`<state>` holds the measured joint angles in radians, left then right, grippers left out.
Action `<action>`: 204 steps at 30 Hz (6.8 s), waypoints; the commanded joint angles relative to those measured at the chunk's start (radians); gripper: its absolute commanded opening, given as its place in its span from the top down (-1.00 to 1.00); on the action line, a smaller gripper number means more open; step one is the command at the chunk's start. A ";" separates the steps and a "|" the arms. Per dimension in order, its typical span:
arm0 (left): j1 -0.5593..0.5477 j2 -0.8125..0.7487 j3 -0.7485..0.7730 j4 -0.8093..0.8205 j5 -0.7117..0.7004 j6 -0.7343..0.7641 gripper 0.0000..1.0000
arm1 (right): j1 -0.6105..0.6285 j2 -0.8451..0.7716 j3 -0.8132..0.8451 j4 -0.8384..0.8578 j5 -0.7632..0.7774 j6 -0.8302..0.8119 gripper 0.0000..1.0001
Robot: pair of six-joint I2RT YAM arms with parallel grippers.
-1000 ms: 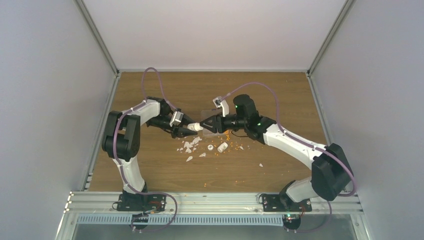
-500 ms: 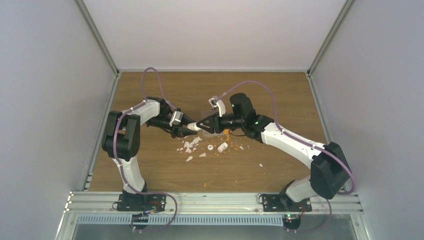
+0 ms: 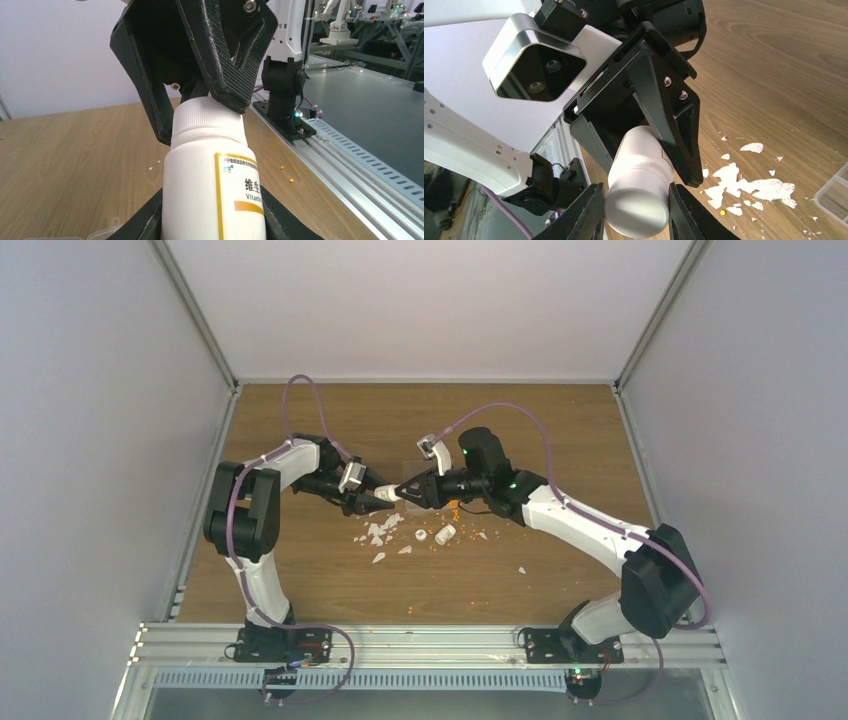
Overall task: Sort the pills into containers
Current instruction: Unscrew the lid of the pill bottle.
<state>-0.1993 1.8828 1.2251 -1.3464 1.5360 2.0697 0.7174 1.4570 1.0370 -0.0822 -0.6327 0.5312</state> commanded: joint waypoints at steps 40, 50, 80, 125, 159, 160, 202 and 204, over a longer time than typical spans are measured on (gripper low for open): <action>0.014 0.006 0.007 -0.008 0.340 0.052 0.95 | 0.108 -0.347 -0.387 0.400 0.401 -0.955 -0.98; -0.006 0.028 0.037 -0.004 0.341 0.042 0.95 | 0.030 -0.370 -0.187 0.153 0.537 -0.161 -0.99; -0.183 0.482 1.155 0.978 -0.450 -1.979 0.91 | 0.000 -0.659 -0.221 -0.159 1.178 -0.040 -0.99; -0.431 -0.551 -1.073 2.948 -1.451 -1.877 1.00 | -0.031 -0.065 -0.130 0.490 -0.017 0.032 -0.99; -0.440 -0.518 -1.025 2.891 -1.385 -1.890 1.00 | 0.027 -0.039 -0.083 0.456 -0.036 0.000 -0.88; -0.440 -0.514 -1.025 2.893 -1.382 -1.889 1.00 | 0.026 -0.041 -0.083 0.456 -0.034 -0.003 -0.88; -0.401 -0.575 -0.877 2.629 -1.347 -2.173 -0.98 | 0.027 -0.267 -0.096 0.148 0.276 -0.375 0.13; -0.403 -0.565 -0.850 2.574 -1.342 -2.157 -0.98 | 0.027 -0.271 -0.098 0.147 0.273 -0.375 0.13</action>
<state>-0.6201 1.3205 0.3199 1.2560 0.2337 -0.0181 0.7448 1.2087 0.9592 0.0841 -0.3847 0.1867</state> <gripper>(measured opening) 0.989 0.644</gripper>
